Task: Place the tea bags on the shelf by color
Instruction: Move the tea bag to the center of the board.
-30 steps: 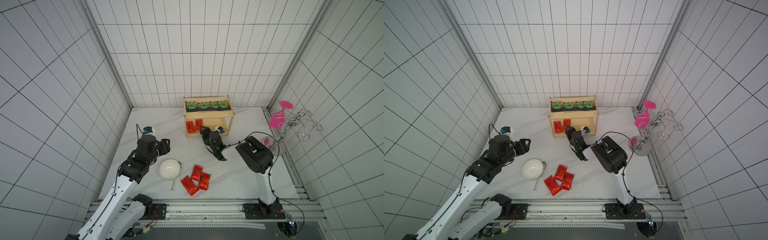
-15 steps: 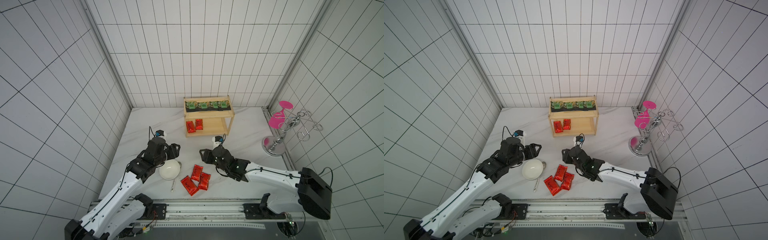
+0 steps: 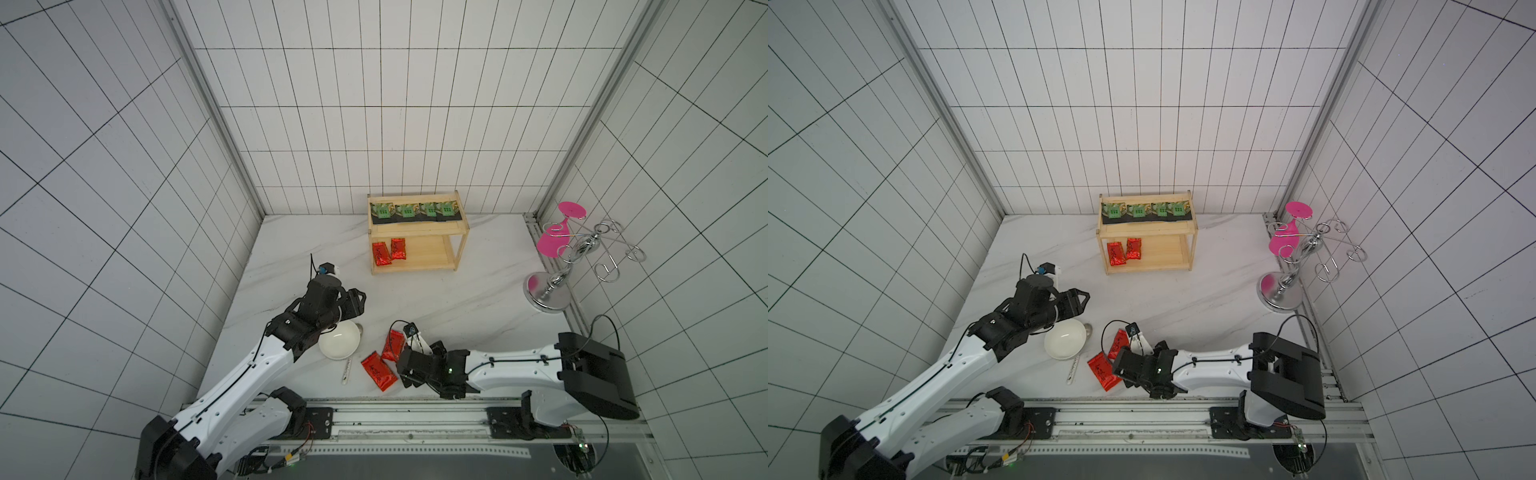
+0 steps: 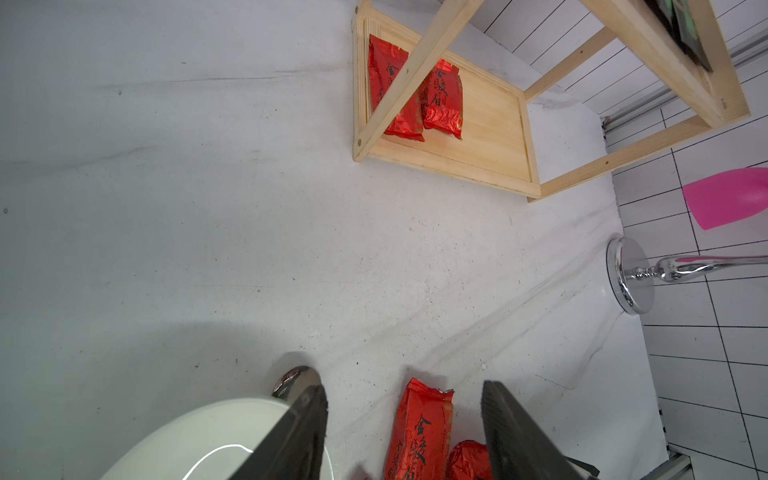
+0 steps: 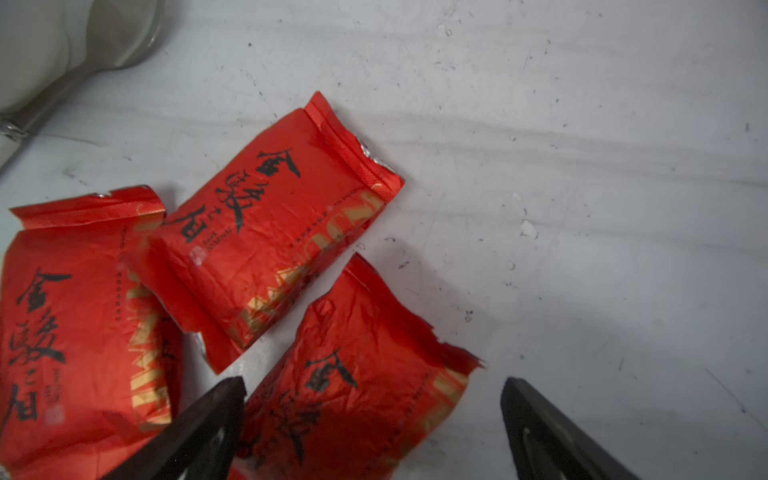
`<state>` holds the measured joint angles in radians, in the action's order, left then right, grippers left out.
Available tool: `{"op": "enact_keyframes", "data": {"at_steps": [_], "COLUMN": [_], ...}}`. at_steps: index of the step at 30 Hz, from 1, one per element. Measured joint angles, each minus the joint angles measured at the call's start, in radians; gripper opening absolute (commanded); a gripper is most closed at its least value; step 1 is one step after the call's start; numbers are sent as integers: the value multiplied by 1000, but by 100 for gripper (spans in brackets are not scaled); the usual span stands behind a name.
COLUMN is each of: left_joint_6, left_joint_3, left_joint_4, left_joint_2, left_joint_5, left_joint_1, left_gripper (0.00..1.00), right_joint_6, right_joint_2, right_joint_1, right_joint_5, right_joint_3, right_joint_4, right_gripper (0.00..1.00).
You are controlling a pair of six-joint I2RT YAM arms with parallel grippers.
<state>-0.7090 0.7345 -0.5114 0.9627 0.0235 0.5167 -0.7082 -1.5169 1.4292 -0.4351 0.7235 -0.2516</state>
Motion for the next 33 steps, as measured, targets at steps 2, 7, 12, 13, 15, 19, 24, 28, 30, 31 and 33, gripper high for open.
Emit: {"op": "enact_keyframes", "data": {"at_steps": [2, 7, 12, 13, 15, 19, 24, 28, 30, 31, 33], "left_joint_6": [-3, -9, -10, -11, -15, -19, -23, -25, -25, -25, -25], "left_joint_3": [0, -11, -22, -24, -31, -35, -35, -35, -35, -35, -35], "left_joint_4": [3, 18, 23, 23, 27, 31, 39, 44, 45, 45, 47], "left_joint_2": [4, 4, 4, 4, 4, 8, 17, 28, 37, 41, 50], "left_joint_5": [0, 0, 2, 2, 3, 4, 4, 3, 4, 4, 4], "left_joint_1": [1, 5, 9, 11, 13, 15, 21, 31, 35, 38, 42], "left_gripper": [63, 63, 63, 63, 63, 63, 63, 62, 62, 62, 62], "right_joint_6": [2, 6, 10, 13, 22, 47, 71, 65, 53, 45, 34], "right_joint_2": [8, 84, 173, 187, 206, 232, 230, 156, 104, 79, 54], "right_joint_1": [-2, -11, -72, -85, -104, -110, -72, -45, -37, -34, -33], "right_joint_5": [-1, -5, -5, -4, -4, 2, 4, 8, 9, 8, 8], "right_joint_3": [-3, -47, -119, -133, -147, -147, -135, -94, -75, -69, -69], "right_joint_4": [0, 0, 0, -1, -3, -9, -8, 20, 31, 35, 37], "right_gripper": [100, 97, 94, 94, 93, 92, 91, 95, 97, 97, 96]}}
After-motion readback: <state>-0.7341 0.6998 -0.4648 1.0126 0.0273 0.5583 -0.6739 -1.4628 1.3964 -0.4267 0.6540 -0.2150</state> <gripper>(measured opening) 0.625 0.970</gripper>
